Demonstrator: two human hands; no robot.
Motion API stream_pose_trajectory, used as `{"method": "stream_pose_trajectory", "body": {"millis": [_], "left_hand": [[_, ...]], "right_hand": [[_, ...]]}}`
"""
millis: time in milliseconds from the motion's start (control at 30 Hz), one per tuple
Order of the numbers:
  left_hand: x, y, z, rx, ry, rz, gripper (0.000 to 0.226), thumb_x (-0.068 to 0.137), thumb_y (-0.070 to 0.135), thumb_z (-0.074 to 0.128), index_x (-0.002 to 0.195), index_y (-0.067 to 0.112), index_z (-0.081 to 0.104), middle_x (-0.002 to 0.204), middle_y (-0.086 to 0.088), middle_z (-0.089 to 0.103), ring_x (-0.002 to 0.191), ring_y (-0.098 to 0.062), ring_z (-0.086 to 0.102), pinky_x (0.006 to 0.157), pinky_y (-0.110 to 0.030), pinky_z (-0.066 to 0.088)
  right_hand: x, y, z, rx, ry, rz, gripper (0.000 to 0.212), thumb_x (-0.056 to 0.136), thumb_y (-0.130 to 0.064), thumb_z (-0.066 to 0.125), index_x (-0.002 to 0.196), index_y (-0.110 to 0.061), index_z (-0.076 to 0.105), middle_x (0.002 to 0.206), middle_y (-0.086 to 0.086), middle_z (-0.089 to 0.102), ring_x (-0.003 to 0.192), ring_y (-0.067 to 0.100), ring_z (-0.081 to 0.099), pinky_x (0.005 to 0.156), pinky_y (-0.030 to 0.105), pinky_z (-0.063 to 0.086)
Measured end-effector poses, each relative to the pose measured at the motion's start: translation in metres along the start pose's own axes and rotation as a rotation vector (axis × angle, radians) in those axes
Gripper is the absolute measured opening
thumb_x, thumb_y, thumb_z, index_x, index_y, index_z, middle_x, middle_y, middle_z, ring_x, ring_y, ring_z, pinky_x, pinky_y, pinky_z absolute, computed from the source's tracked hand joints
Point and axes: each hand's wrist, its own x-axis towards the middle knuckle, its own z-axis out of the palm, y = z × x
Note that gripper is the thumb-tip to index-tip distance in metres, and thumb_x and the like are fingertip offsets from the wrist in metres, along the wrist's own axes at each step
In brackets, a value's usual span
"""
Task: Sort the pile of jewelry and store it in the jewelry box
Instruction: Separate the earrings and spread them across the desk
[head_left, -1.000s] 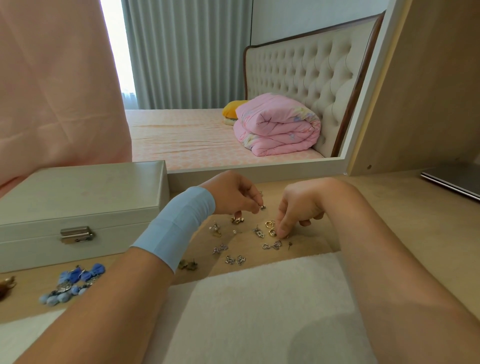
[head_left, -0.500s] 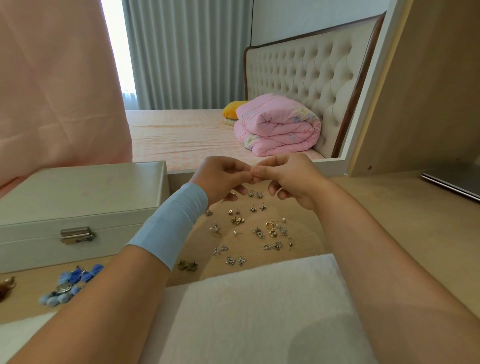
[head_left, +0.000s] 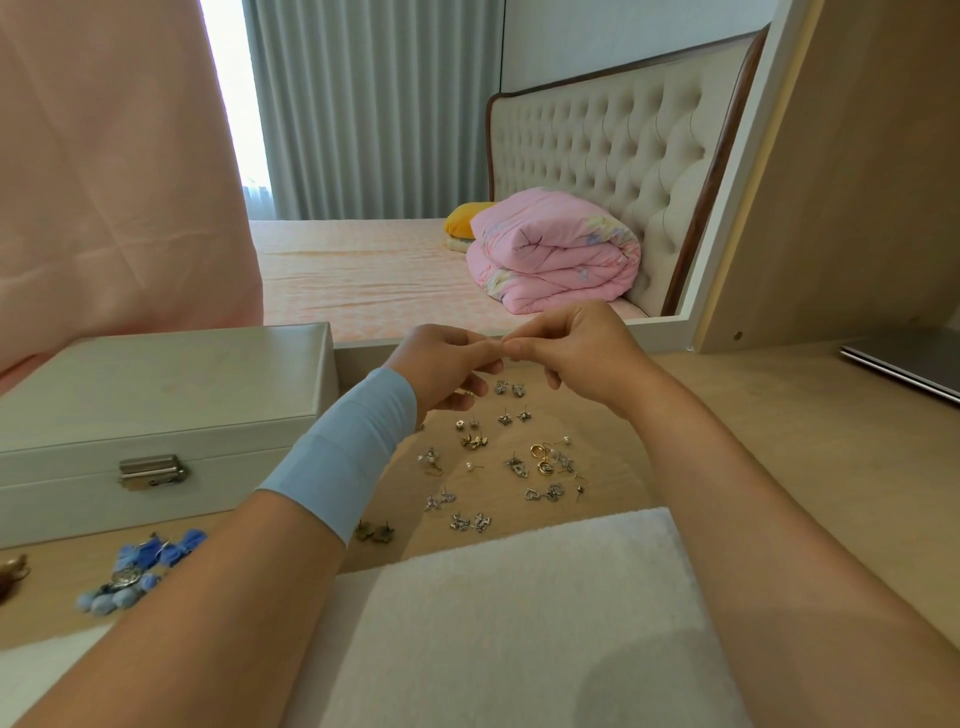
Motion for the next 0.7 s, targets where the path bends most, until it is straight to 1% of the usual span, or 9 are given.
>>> {"method": "stream_pose_trajectory", "body": {"millis": [67, 133, 200, 300, 400, 500, 567, 633, 700], "left_hand": [[0.0, -0.002, 0.001, 0.005, -0.015, -0.009, 0.016, 0.091, 0.025, 0.07, 0.1, 0.011, 0.072, 0.079, 0.003, 0.07, 0.055, -0.009, 0.057, 0.049, -0.021, 0.048], [0.0, -0.004, 0.002, 0.052, 0.004, 0.004, 0.013, 0.091, 0.022, 0.07, 0.099, 0.014, 0.073, 0.08, 0.003, 0.071, 0.055, -0.008, 0.058, 0.049, -0.02, 0.048], [0.0, -0.006, 0.002, 0.078, 0.019, 0.018, 0.011, 0.091, 0.02, 0.07, 0.1, 0.015, 0.074, 0.081, 0.002, 0.07, 0.055, -0.007, 0.058, 0.049, -0.019, 0.049], [0.0, -0.007, 0.0, 0.117, -0.003, 0.037, 0.011, 0.093, 0.015, 0.067, 0.101, 0.017, 0.075, 0.084, 0.002, 0.069, 0.055, -0.007, 0.058, 0.049, -0.018, 0.049], [-0.001, -0.006, 0.0, 0.23, -0.016, 0.081, 0.012, 0.093, 0.014, 0.066, 0.099, 0.022, 0.072, 0.087, 0.004, 0.07, 0.055, -0.006, 0.061, 0.049, -0.018, 0.048], [-0.002, -0.005, 0.003, 0.29, -0.019, 0.101, 0.013, 0.087, 0.017, 0.074, 0.098, 0.02, 0.067, 0.082, 0.002, 0.072, 0.058, -0.01, 0.066, 0.048, -0.021, 0.049], [-0.003, -0.003, 0.006, 0.312, -0.015, 0.087, 0.015, 0.083, 0.017, 0.079, 0.093, 0.016, 0.067, 0.074, 0.004, 0.072, 0.058, -0.011, 0.068, 0.048, -0.022, 0.05], [-0.003, 0.0, 0.008, 0.321, -0.012, 0.081, 0.015, 0.08, 0.017, 0.081, 0.088, 0.015, 0.069, 0.071, 0.005, 0.074, 0.058, -0.01, 0.068, 0.048, -0.021, 0.049], [-0.004, 0.002, 0.009, 0.315, -0.011, 0.082, 0.013, 0.079, 0.017, 0.081, 0.088, 0.016, 0.072, 0.075, 0.004, 0.076, 0.06, -0.01, 0.069, 0.05, -0.021, 0.049]], "right_hand": [[0.001, 0.006, -0.003, -0.04, 0.01, -0.004, 0.008, 0.085, -0.019, 0.08, 0.088, -0.011, 0.081, 0.068, 0.007, 0.071, 0.043, 0.008, 0.046, 0.048, 0.017, 0.04], [0.002, 0.016, -0.007, -0.108, 0.033, 0.038, 0.002, 0.084, -0.017, 0.081, 0.083, -0.015, 0.081, 0.058, -0.008, 0.067, 0.044, 0.003, 0.049, 0.052, 0.019, 0.044], [0.002, 0.031, -0.01, -0.276, 0.053, 0.098, 0.009, 0.081, -0.019, 0.082, 0.076, -0.026, 0.079, 0.066, -0.014, 0.07, 0.061, -0.002, 0.061, 0.066, 0.026, 0.052], [-0.001, 0.045, -0.012, -0.57, 0.023, 0.205, 0.014, 0.08, -0.027, 0.079, 0.069, -0.035, 0.074, 0.083, -0.018, 0.073, 0.092, 0.007, 0.067, 0.086, 0.031, 0.054], [-0.002, 0.046, -0.01, -0.724, -0.052, 0.242, 0.007, 0.085, -0.032, 0.075, 0.08, -0.036, 0.076, 0.094, -0.019, 0.072, 0.099, 0.01, 0.063, 0.082, 0.027, 0.046], [-0.002, 0.045, -0.011, -0.708, -0.082, 0.242, 0.015, 0.087, -0.029, 0.074, 0.1, -0.035, 0.077, 0.108, -0.015, 0.073, 0.108, 0.011, 0.064, 0.093, 0.03, 0.049], [0.0, 0.039, -0.014, -0.594, -0.026, 0.198, 0.018, 0.089, -0.024, 0.071, 0.104, -0.032, 0.077, 0.107, -0.012, 0.073, 0.105, 0.01, 0.065, 0.097, 0.032, 0.051], [0.001, 0.025, -0.016, -0.371, 0.009, 0.119, 0.012, 0.09, -0.02, 0.07, 0.095, -0.027, 0.079, 0.095, -0.009, 0.075, 0.087, 0.006, 0.066, 0.083, 0.027, 0.052], [-0.001, 0.009, -0.017, -0.19, -0.043, 0.081, 0.005, 0.087, -0.021, 0.075, 0.086, -0.022, 0.08, 0.083, 0.001, 0.076, 0.061, 0.006, 0.056, 0.065, 0.025, 0.048]]}}
